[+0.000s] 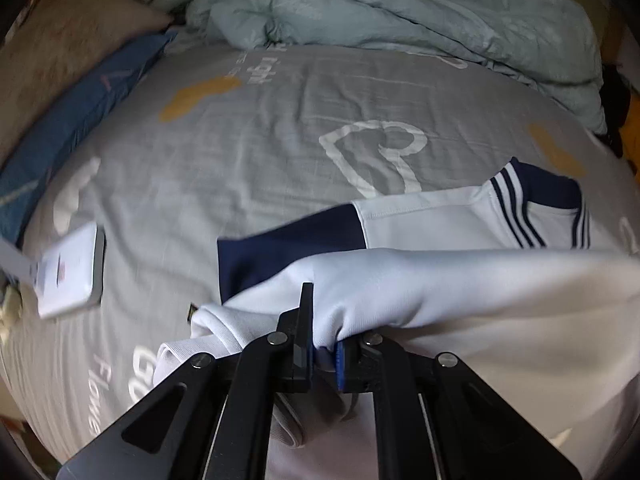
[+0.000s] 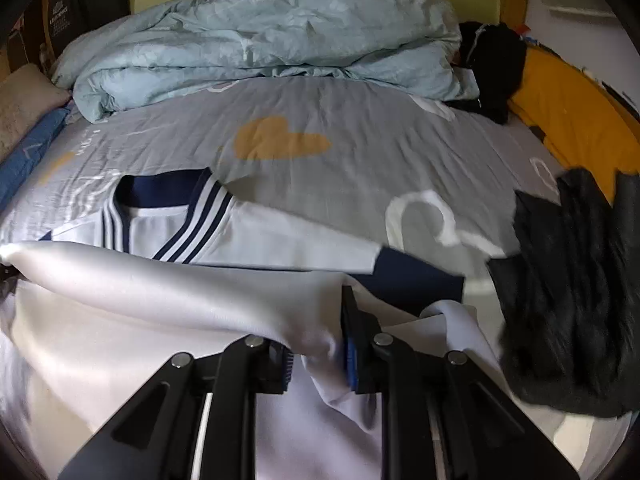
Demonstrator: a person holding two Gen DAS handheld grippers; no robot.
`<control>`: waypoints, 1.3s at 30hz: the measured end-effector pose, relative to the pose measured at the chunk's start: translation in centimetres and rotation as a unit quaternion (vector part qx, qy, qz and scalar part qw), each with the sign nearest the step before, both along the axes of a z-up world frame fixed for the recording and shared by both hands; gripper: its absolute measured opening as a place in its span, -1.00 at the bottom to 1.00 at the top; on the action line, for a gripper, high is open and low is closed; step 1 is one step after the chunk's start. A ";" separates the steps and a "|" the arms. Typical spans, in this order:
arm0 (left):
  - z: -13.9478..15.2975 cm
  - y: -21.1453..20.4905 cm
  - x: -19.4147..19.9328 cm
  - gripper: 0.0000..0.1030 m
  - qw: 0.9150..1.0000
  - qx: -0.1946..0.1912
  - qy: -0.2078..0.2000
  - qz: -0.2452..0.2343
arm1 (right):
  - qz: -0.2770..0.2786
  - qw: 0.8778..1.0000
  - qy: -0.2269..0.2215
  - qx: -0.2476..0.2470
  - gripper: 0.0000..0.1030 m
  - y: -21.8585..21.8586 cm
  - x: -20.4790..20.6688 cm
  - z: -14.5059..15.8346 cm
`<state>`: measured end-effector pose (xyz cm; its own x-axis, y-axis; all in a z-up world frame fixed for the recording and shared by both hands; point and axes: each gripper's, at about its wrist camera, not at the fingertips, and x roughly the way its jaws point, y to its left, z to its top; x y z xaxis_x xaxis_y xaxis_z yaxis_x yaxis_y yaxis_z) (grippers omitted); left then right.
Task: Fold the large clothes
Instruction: 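Fold the held white hem over the navy body with both grippers, then open both grippers to release the folded white fabric, then press and smooth the folded white fabric flat with both grippers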
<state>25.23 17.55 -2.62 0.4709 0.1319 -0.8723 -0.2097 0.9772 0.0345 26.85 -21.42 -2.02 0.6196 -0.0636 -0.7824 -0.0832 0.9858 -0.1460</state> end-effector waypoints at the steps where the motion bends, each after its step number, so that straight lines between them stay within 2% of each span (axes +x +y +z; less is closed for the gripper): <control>1: -0.2 0.0 0.1 -0.85 1.000 0.001 0.000 -0.001 | 0.000 1.000 -0.001 0.000 -0.64 0.1 0.4 -0.2; 3: -0.4 0.0 0.2 -0.78 1.000 0.010 -0.003 -0.002 | 0.002 1.000 -0.007 0.001 -0.63 0.2 0.8 -0.4; 5: -0.2 -0.7 0.0 -0.76 0.999 0.042 -0.012 -0.015 | 0.003 1.000 -0.018 -0.003 -0.58 0.3 0.9 -0.2; 6: 0.0 -1.2 -0.1 -0.70 0.998 0.056 -0.022 -0.024 | 0.003 1.000 -0.017 -0.002 -0.53 0.3 0.7 0.0; 7: 0.4 -1.4 -0.2 -0.59 0.997 0.062 -0.031 -0.027 | 0.003 1.000 -0.018 0.002 -0.35 0.2 0.6 0.2; 8: 0.9 -1.4 -0.5 -0.15 0.997 0.061 -0.045 -0.028 | 0.002 1.000 -0.024 0.008 -0.01 0.1 0.1 0.5; 9: 1.7 -1.3 -0.9 0.46 0.996 0.050 -0.066 -0.029 | -0.001 0.999 -0.030 0.013 0.19 -0.2 -0.4 0.8; 10: 2.5 -1.1 -1.3 0.67 0.995 0.039 -0.088 -0.030 | -0.002 0.999 -0.036 0.016 0.37 -0.4 -0.7 1.1; 11: 3.5 -0.9 -2.0 0.76 0.993 0.033 -0.112 -0.029 | -0.001 0.999 -0.036 0.021 0.37 -0.7 -1.2 1.4; 12: 4.5 -0.8 -2.7 0.76 0.990 0.032 -0.131 -0.029 | -0.002 0.999 -0.036 0.022 0.37 -0.9 -1.5 1.6; 15: 6.4 -0.8 -4.7 0.80 0.987 0.022 -0.156 -0.045 | -0.015 0.998 -0.053 0.041 0.64 -2.1 -3.2 2.9; 18: 7.0 -1.0 -7.4 0.87 0.986 0.016 -0.162 -0.048 | -0.021 0.995 -0.066 0.070 0.80 -3.1 -4.9 4.4; 20: 6.8 -1.6 -8.7 0.88 0.987 -0.007 -0.151 -0.059 | -0.017 0.994 -0.069 0.086 0.95 -3.3 -6.0 5.2; 23: 6.0 -3.3 -9.6 0.88 0.988 -0.030 -0.129 -0.082 | 0.010 0.993 -0.043 0.110 0.96 -3.0 -7.3 4.8; 25: 5.3 -4.4 -9.3 0.88 0.989 -0.026 -0.114 -0.094 | 0.038 0.992 -0.018 0.122 0.96 -2.3 -7.8 3.8; 28: 3.4 -4.7 -7.5 0.88 0.990 -0.044 -0.084 -0.107 | 0.080 0.992 0.012 0.095 0.96 -0.4 -7.1 1.8; 31: 0.8 -3.9 -5.7 0.88 0.996 -0.015 -0.050 -0.074 | 0.067 0.996 0.034 0.048 0.96 0.4 -5.4 -0.9; 32: -0.1 -3.5 -5.4 0.93 0.997 -0.017 -0.041 -0.070 | 0.058 0.997 0.035 0.031 0.96 0.6 -4.9 -1.8; 34: -1.3 -3.3 -4.8 1.00 0.997 -0.015 -0.041 -0.067 | 0.048 0.998 0.031 0.023 0.98 0.6 -4.1 -2.5; 37: -2.8 -4.6 -3.1 1.00 0.995 0.039 -0.040 -0.084 | 0.035 0.999 0.027 0.014 1.00 0.5 -2.6 -3.0; 39: -3.0 -4.7 -2.2 1.00 0.996 0.033 -0.045 -0.068 | 0.032 0.999 0.025 -0.002 1.00 0.5 -1.6 -3.5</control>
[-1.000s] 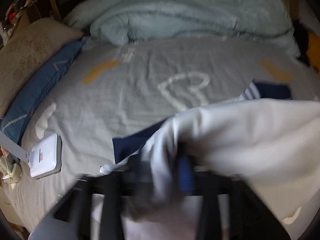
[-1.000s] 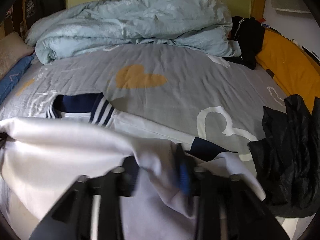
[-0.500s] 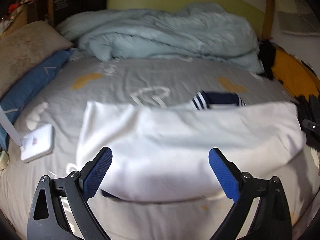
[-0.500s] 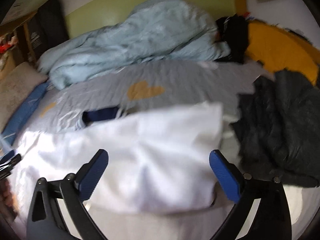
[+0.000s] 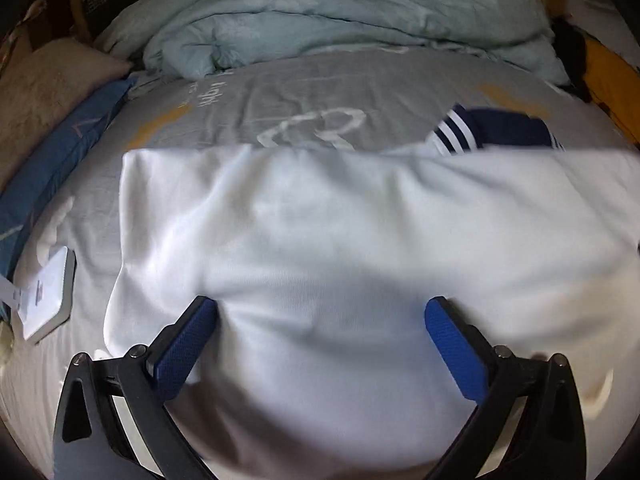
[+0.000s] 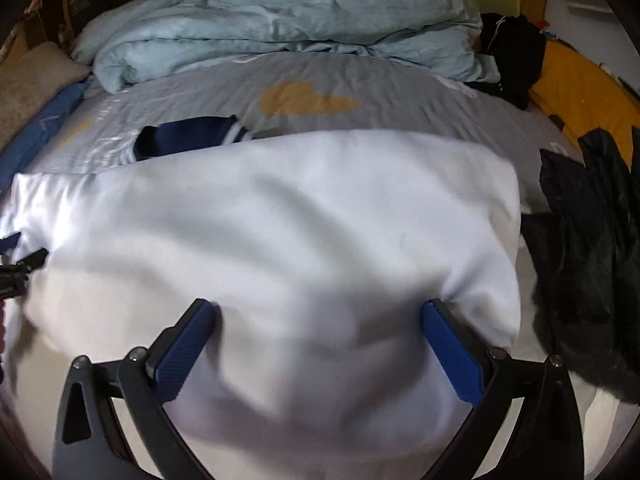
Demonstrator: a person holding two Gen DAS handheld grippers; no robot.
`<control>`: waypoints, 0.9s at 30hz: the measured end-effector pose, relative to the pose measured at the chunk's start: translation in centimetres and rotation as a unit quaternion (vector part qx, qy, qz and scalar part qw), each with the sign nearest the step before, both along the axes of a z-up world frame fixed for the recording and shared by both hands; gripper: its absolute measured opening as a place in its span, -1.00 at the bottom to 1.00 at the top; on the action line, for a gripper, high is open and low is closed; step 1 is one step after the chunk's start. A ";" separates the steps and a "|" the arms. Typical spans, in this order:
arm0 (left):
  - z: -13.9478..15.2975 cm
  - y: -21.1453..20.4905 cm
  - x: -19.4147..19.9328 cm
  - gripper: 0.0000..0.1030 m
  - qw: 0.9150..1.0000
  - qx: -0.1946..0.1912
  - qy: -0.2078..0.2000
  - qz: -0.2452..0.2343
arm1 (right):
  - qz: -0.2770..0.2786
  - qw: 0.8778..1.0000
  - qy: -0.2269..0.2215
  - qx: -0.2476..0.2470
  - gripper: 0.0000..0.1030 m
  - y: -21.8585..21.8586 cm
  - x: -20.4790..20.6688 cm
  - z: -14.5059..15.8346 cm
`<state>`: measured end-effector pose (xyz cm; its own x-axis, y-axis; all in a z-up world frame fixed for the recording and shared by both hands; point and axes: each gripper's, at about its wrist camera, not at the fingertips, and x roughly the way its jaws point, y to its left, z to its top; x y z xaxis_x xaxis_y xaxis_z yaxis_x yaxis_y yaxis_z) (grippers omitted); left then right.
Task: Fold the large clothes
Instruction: 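Press and smooth the folded white fabric flat with both grippers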
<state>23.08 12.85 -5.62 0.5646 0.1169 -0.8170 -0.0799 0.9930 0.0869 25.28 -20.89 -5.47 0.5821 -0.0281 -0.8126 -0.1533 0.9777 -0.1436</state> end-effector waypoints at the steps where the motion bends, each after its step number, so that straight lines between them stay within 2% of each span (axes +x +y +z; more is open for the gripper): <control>1: 0.0 0.1 0.2 1.00 1.000 -0.003 -0.001 0.004 | -0.003 1.000 -0.003 0.004 1.00 -0.2 0.3 -0.1; 4: 1.1 -0.2 -0.4 0.95 1.000 0.016 -0.022 -0.005 | -0.014 1.000 -0.010 0.018 1.00 -0.9 -0.3 0.9; 6: 2.6 -0.4 -1.6 0.71 0.999 0.020 -0.047 -0.016 | -0.014 0.999 -0.026 0.040 0.99 -1.3 -1.4 2.5; 7: 3.5 -0.5 -2.3 0.67 0.998 0.014 -0.063 -0.024 | -0.009 0.998 -0.032 0.060 0.98 -1.5 -2.0 3.4; 8: 4.5 -0.7 -3.3 0.52 0.996 0.000 -0.081 -0.037 | -0.005 0.997 -0.034 0.075 0.98 -1.5 -2.5 4.0; 9: 5.3 -1.2 -4.2 0.29 0.993 -0.023 -0.097 -0.058 | 0.000 0.995 -0.036 0.090 0.98 -1.5 -3.0 4.7; 10: 6.0 -1.8 -5.1 0.20 0.989 -0.048 -0.111 -0.082 | 0.006 0.994 -0.037 0.106 0.98 -1.5 -3.6 5.4; 12: 6.5 -3.1 -6.2 -0.10 0.982 -0.083 -0.123 -0.116 | 0.021 0.992 -0.025 0.125 0.98 -1.2 -4.6 6.2; 14: 6.4 -4.6 -7.0 -0.37 0.976 -0.122 -0.108 -0.146 | 0.013 0.994 -0.009 0.104 0.98 -0.8 -5.1 6.2; 15: 6.3 -5.3 -7.1 -0.50 0.973 -0.142 -0.095 -0.157 | -0.001 0.997 0.008 0.078 0.98 -0.6 -5.0 5.9; 16: 6.2 -6.1 -7.1 -0.59 0.972 -0.153 -0.086 -0.159 | -0.013 0.997 0.021 0.069 0.98 -0.7 -4.9 5.6; 18: 6.0 -7.5 -7.1 -0.83 0.967 -0.180 -0.072 -0.167 | -0.021 0.995 0.042 0.087 0.98 -1.3 -4.6 5.1; 19: 5.8 -8.3 -6.9 -0.86 0.966 -0.187 -0.067 -0.165 | -0.028 0.994 0.055 0.091 0.98 -1.5 -4.4 4.9; 21: 5.4 -10.0 -6.6 -0.89 0.964 -0.199 -0.052 -0.168 | -0.036 0.993 0.055 0.094 0.90 -1.9 -4.2 4.9; 22: 5.1 -10.8 -6.3 -0.89 0.965 -0.196 -0.042 -0.167 | -0.040 0.993 0.049 0.095 0.79 -2.1 -4.2 5.1; 23: 4.5 -11.6 -6.1 -0.89 0.970 -0.183 -0.028 -0.155 | -0.038 0.993 0.047 0.098 0.38 -2.3 -4.3 5.3; 24: 3.9 -11.9 -5.6 -0.89 0.973 -0.179 -0.022 -0.144 | -0.029 0.993 0.048 0.103 0.11 -2.3 -4.3 5.3; 25: 3.4 -12.0 -5.4 -0.89 0.975 -0.177 -0.023 -0.131 | -0.018 0.993 0.054 0.108 -0.35 -2.4 -4.5 5.3; 26: 2.8 -12.0 -4.9 -0.89 0.979 -0.165 -0.025 -0.113 | -0.009 0.991 0.059 0.118 -0.64 -2.4 -4.5 5.1; 27: 2.2 -11.9 -4.4 -0.90 0.981 -0.163 -0.025 -0.098 | -0.005 0.990 0.062 0.127 -0.70 -2.4 -4.7 5.0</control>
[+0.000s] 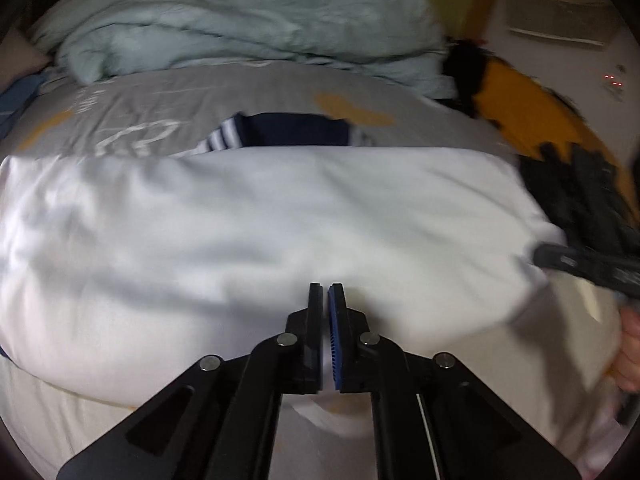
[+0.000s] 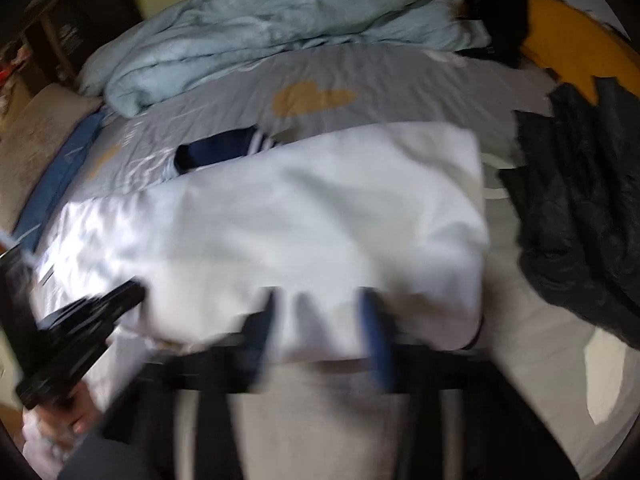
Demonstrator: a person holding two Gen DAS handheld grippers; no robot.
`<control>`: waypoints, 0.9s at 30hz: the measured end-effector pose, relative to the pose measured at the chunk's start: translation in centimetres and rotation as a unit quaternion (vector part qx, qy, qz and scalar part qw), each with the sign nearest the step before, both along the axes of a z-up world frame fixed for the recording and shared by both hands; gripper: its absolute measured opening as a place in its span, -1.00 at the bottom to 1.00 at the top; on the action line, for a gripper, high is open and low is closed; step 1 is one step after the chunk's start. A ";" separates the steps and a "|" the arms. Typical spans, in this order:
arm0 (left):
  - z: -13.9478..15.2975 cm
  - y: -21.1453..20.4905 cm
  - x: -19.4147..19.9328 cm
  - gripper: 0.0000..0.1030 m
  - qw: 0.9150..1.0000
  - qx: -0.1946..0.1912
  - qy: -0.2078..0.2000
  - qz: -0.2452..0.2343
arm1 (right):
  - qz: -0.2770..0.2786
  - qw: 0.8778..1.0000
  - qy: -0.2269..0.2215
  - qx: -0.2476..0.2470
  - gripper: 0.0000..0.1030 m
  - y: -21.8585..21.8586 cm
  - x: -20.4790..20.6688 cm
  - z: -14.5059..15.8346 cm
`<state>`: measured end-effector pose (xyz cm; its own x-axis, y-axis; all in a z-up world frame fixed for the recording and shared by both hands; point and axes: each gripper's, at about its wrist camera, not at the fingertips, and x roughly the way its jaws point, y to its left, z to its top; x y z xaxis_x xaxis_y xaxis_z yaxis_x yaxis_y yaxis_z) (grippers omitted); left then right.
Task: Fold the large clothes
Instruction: 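Press and smooth the folded white fabric flat with both grippers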
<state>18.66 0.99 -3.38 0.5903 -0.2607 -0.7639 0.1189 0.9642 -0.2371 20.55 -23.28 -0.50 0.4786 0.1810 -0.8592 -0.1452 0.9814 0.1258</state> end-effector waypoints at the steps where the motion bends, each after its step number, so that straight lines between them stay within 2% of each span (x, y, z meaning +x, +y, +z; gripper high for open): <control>1: -0.7 0.2 0.5 -0.92 1.000 -0.008 0.005 0.016 | 0.005 1.000 0.003 0.010 -0.73 0.0 0.0 -0.2; 3: -1.6 0.9 1.4 -0.93 0.998 -0.037 0.018 0.039 | 0.018 0.999 0.015 0.022 -0.73 0.1 0.1 -0.7; 5: -1.8 1.0 2.1 -0.93 0.998 -0.040 0.023 0.048 | 0.022 0.999 0.028 0.017 -0.73 0.2 0.6 -1.6; 8: -1.6 -0.4 2.8 -0.93 0.999 0.015 0.007 0.043 | 0.015 0.999 0.050 0.001 -0.86 0.2 1.8 -3.2; 10: -1.4 -1.5 2.8 -0.93 0.998 0.057 -0.006 0.038 | 0.008 0.998 0.065 0.009 -0.88 -0.1 2.9 -4.1; 12: -1.2 -1.7 2.9 -0.93 0.997 0.069 -0.006 0.035 | 0.002 0.998 0.063 0.026 -0.91 -0.5 3.7 -4.3; 16: -0.4 0.1 2.5 -0.92 0.999 0.008 0.031 0.033 | -0.016 0.997 0.053 0.060 -0.94 -1.2 3.5 -4.2; 19: 1.3 0.9 0.4 -0.91 0.999 -0.003 0.027 0.019 | -0.020 0.998 0.040 0.053 -0.93 -0.9 2.2 -2.9; 21: 2.1 1.3 -0.6 -0.91 0.999 -0.009 0.031 0.012 | -0.002 0.999 0.015 0.051 -0.92 -0.2 0.9 -1.5; 24: 2.1 2.0 -1.8 -0.91 0.998 -0.050 0.048 -0.004 | 0.048 0.997 -0.019 0.064 -0.91 1.9 -1.2 0.2; 27: 0.8 1.2 -1.9 -0.91 0.997 -0.046 0.059 -0.010 | 0.074 0.995 -0.022 0.068 -0.91 3.9 -1.8 -0.1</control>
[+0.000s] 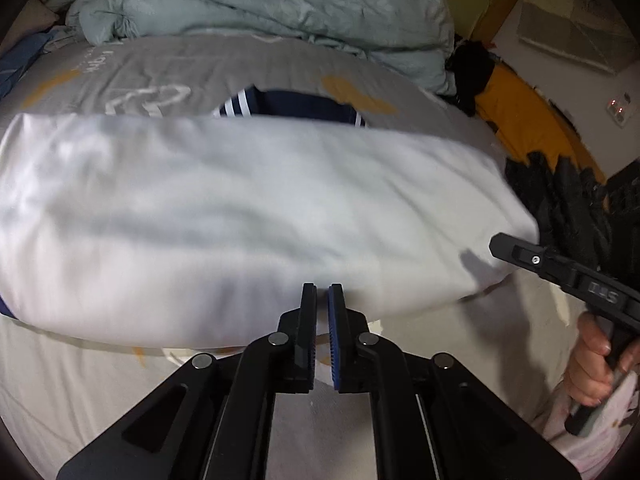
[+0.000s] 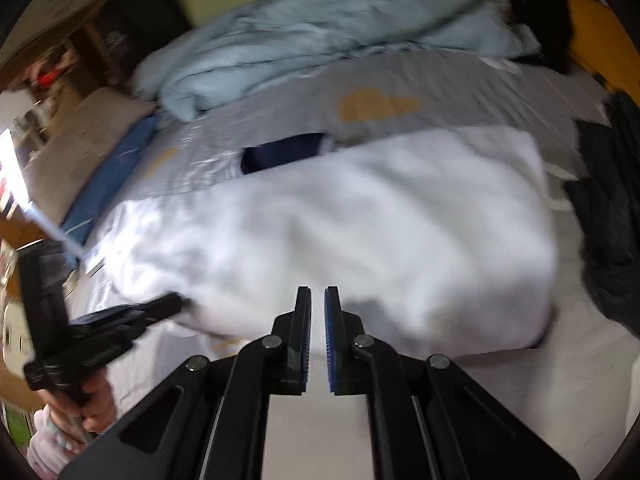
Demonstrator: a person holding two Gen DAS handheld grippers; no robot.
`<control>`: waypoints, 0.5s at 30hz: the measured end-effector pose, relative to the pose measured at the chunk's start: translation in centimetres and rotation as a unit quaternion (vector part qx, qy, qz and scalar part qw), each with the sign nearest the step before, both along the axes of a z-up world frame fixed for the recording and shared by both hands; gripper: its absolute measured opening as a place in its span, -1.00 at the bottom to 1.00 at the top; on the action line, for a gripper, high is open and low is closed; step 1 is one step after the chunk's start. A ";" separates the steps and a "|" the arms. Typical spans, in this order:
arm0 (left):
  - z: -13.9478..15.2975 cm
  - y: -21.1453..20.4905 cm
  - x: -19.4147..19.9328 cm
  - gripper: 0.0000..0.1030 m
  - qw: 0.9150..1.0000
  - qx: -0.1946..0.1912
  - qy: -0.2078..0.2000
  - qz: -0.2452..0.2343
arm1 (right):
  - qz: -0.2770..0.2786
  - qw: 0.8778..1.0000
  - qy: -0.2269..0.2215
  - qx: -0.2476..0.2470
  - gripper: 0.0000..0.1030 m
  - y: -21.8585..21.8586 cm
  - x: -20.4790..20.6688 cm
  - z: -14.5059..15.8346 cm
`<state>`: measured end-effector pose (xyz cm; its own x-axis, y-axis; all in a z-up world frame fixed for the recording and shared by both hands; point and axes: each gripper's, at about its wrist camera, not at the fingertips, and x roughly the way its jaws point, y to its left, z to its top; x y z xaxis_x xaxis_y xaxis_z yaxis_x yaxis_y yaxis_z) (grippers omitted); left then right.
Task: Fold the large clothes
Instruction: 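Open both grippers and move them back from the folded white bundle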
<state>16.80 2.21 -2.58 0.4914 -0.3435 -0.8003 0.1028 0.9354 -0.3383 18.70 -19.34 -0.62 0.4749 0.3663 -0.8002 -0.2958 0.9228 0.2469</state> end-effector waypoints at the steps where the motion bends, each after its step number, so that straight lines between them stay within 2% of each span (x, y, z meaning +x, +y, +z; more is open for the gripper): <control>1: -0.6 -0.3 0.3 -0.91 1.000 0.002 0.004 0.005 | 0.004 1.000 0.007 -0.001 -0.91 0.7 0.0 -0.6; 3: -1.6 -0.1 1.2 -0.91 1.000 -0.010 0.011 0.022 | 0.013 0.999 0.029 -0.007 -0.91 2.0 0.3 -2.2; 5: -2.7 1.1 2.4 -0.93 0.997 -0.054 0.024 0.049 | 0.012 0.999 0.040 -0.025 -0.90 2.7 0.7 -3.8; 7: -3.3 2.0 3.4 -0.93 0.993 -0.090 0.044 0.057 | 0.000 0.999 0.041 -0.033 -0.90 2.7 1.4 -5.0; 15: -2.9 1.6 2.9 -0.93 0.996 -0.068 0.042 0.031 | 0.004 0.998 0.055 -0.026 -0.91 2.0 1.8 -5.3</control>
